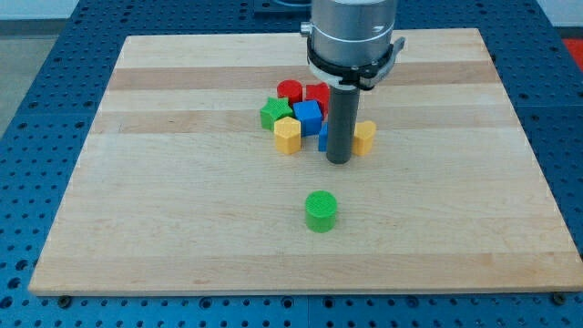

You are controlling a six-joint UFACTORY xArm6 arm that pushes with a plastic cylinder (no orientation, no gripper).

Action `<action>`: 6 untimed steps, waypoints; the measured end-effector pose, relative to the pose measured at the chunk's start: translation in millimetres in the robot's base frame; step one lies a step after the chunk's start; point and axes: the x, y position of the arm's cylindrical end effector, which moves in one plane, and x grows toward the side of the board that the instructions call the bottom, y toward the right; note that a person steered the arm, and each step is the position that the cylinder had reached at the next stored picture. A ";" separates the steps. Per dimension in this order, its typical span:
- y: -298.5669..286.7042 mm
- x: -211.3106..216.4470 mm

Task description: Push the yellow heart up a bit

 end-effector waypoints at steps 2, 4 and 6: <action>30.2 0.0; 34.4 -5.9; 34.4 -29.5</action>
